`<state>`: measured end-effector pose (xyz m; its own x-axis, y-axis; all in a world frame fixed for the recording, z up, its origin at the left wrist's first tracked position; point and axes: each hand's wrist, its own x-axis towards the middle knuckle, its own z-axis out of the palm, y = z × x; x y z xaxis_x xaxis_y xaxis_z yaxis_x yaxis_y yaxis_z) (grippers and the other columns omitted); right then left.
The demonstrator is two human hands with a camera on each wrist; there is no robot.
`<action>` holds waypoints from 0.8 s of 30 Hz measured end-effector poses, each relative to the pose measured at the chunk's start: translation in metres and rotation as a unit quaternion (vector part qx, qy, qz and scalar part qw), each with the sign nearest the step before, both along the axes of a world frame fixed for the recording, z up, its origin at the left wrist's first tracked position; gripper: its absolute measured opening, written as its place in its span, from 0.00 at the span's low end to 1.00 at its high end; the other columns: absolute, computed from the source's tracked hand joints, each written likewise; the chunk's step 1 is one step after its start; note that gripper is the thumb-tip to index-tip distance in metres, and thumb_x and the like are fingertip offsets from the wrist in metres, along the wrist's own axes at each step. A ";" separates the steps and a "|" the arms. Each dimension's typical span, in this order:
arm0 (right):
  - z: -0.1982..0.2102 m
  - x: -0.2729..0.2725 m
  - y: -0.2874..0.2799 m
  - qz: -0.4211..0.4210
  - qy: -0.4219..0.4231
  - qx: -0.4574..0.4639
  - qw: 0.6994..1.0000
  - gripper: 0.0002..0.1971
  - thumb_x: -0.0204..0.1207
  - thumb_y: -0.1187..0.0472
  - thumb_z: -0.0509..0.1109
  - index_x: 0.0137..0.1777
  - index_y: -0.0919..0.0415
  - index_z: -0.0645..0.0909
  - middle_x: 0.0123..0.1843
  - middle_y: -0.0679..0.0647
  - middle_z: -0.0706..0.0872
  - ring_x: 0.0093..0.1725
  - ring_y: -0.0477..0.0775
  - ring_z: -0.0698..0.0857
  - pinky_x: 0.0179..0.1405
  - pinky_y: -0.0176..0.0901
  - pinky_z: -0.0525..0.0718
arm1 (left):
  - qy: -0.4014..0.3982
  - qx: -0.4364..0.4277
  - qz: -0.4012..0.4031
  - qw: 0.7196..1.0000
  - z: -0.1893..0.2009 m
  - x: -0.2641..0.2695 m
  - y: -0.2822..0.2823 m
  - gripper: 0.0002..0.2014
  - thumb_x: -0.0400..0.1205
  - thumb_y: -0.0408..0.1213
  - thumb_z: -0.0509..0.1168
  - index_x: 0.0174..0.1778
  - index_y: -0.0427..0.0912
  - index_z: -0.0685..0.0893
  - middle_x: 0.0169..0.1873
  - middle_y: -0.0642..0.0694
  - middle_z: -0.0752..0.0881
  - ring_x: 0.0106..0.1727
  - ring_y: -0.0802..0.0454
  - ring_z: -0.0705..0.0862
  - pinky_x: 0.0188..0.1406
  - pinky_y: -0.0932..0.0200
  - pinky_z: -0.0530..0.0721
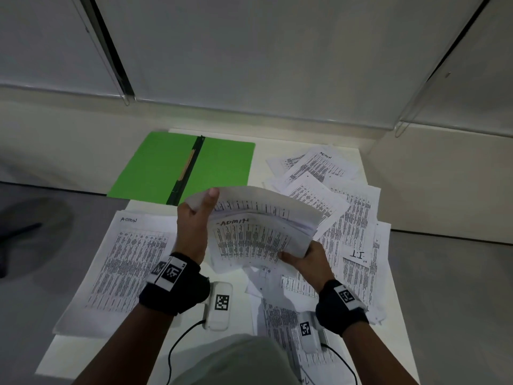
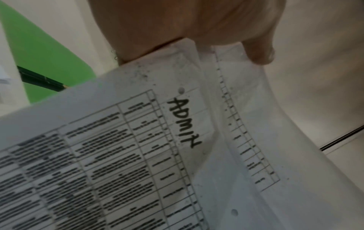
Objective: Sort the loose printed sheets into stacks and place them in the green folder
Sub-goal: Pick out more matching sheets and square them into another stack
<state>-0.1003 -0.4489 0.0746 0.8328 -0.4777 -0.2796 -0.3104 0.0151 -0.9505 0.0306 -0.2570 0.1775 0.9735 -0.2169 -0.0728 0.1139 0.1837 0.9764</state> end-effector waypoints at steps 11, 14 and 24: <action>-0.012 0.011 0.002 -0.015 0.020 -0.022 0.999 0.16 0.65 0.62 0.83 0.52 0.60 0.87 0.51 0.61 0.91 0.52 0.60 0.90 0.54 0.58 0.89 | -0.026 0.097 0.046 0.994 -0.012 0.011 -0.011 0.19 0.72 0.44 0.70 0.35 0.26 0.82 0.28 0.35 0.81 0.32 0.46 0.78 0.46 0.48 0.81; -0.013 0.015 0.004 -0.010 0.034 -0.052 0.998 0.16 0.69 0.60 0.81 0.53 0.70 0.86 0.50 0.65 0.90 0.51 0.63 0.89 0.56 0.61 0.87 | -0.011 0.107 0.054 0.993 -0.024 0.012 -0.009 0.10 0.80 0.36 0.66 0.39 0.32 0.87 0.34 0.40 0.90 0.39 0.49 0.88 0.53 0.46 0.86; -0.010 0.011 -0.006 -0.095 -0.013 -0.011 0.995 0.33 0.54 0.38 0.81 0.53 0.62 0.87 0.47 0.60 0.91 0.47 0.57 0.91 0.48 0.53 0.91 | 0.072 0.069 -0.127 0.987 -0.071 0.024 0.038 0.16 0.83 0.47 0.62 0.67 0.55 0.81 0.66 0.54 0.83 0.70 0.55 0.78 0.71 0.53 0.74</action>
